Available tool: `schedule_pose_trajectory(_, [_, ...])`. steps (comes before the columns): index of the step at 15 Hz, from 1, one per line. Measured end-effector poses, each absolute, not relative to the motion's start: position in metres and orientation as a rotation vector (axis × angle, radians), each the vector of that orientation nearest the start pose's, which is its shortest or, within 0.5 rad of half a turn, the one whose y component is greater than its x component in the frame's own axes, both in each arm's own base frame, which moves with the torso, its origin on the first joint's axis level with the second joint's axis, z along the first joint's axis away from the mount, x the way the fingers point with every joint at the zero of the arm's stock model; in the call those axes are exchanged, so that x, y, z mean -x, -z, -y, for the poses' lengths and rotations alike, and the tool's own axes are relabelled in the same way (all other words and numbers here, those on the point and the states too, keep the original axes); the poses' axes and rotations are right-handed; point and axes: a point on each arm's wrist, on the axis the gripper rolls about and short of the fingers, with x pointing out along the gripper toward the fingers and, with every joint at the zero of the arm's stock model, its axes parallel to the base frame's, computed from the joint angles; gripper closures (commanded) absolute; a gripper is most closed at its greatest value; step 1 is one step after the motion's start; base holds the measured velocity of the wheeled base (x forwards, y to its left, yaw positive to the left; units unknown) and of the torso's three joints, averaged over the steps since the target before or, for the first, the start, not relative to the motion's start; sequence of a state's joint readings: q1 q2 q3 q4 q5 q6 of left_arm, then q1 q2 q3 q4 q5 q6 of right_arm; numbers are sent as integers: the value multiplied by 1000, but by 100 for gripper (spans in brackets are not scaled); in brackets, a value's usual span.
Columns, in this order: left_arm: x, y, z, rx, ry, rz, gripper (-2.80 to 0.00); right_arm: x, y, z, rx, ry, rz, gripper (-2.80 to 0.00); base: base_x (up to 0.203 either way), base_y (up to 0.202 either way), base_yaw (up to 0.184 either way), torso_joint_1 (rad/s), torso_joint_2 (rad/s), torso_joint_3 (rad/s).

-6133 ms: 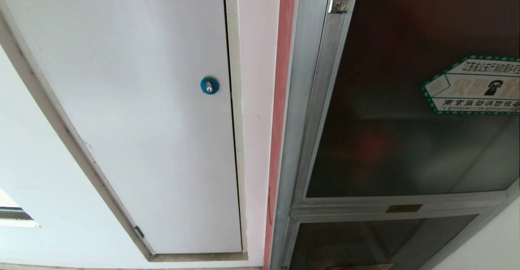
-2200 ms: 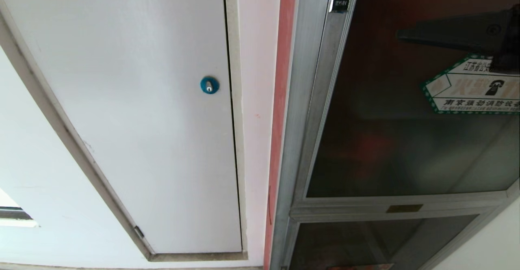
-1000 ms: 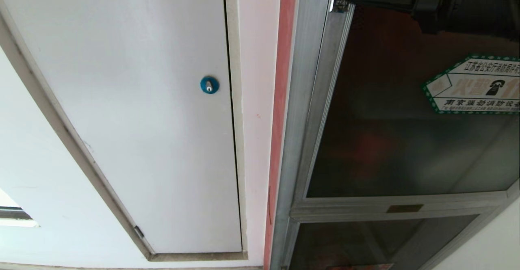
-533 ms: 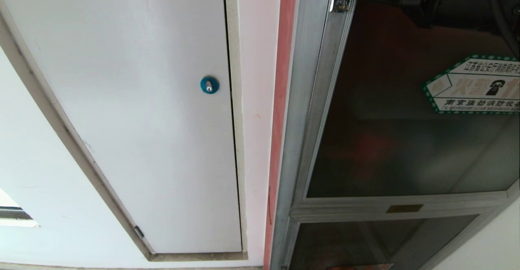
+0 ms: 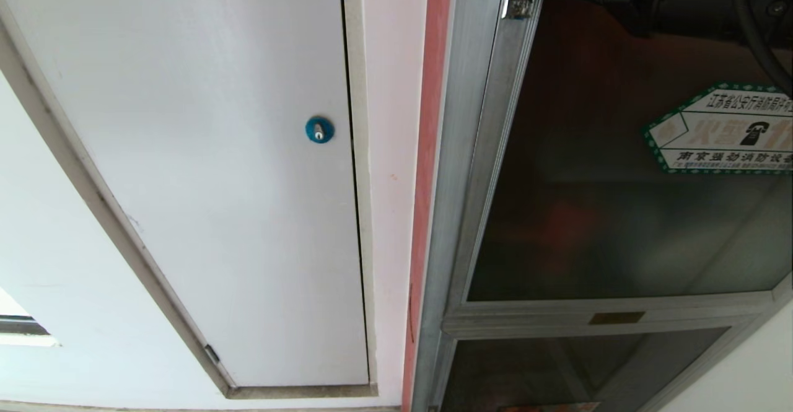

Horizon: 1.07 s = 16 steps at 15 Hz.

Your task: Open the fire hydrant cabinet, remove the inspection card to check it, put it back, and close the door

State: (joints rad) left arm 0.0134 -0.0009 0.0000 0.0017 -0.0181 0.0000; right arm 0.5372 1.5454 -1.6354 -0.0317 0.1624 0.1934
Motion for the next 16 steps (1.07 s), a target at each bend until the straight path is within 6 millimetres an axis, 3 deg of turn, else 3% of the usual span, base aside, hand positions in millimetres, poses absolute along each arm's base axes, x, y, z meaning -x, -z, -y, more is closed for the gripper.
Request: schedule_pose_trajectory(16, [23, -75, 1, 0, 5, -1, 0, -236, -397, -141, -211, -644, 33, 0, 0, 0, 0, 0, 0, 0])
